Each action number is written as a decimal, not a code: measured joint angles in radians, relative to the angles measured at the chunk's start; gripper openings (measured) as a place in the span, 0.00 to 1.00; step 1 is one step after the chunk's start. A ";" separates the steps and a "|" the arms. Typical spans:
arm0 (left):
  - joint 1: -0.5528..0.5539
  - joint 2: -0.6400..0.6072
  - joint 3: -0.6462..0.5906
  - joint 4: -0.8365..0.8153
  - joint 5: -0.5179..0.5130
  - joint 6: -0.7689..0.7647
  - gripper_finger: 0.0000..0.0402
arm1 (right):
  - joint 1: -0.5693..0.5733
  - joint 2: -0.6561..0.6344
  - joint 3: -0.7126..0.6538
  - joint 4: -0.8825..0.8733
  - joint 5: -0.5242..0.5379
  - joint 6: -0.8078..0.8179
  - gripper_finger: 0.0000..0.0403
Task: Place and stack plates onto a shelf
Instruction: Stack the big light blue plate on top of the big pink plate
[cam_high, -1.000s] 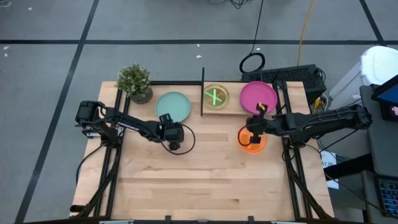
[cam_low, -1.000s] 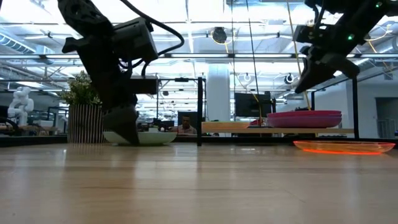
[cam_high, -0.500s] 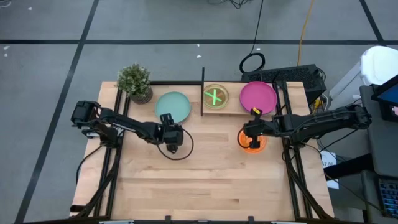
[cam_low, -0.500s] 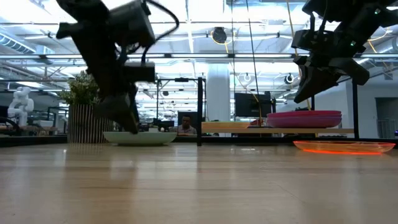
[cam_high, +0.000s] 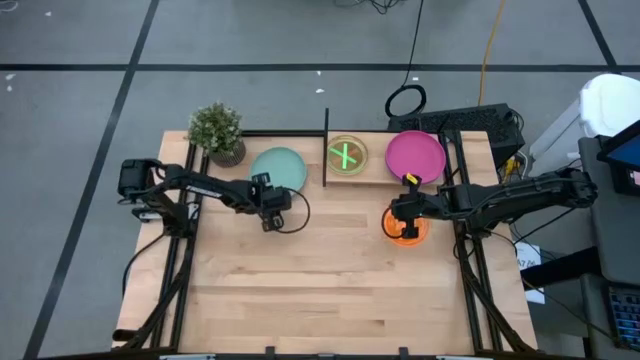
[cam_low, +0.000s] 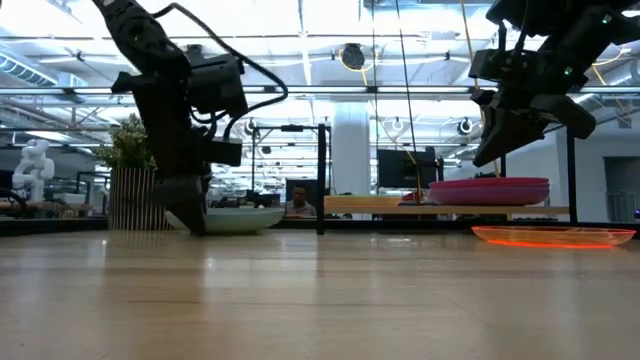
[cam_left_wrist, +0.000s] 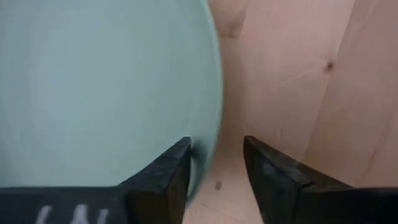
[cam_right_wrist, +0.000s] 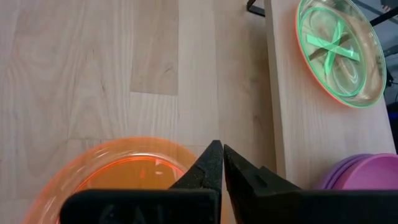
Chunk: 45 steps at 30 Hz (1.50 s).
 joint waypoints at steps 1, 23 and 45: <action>0.002 0.000 -0.004 0.006 0.002 0.006 0.36 | 0.000 0.000 0.000 0.000 0.000 0.000 0.00; -0.071 -0.040 0.039 0.059 -0.150 0.139 0.03 | 0.000 0.000 0.000 0.052 0.001 -0.030 0.00; -0.168 -0.245 0.310 0.013 -0.290 0.376 0.03 | 0.140 0.000 0.139 0.060 0.017 0.017 0.00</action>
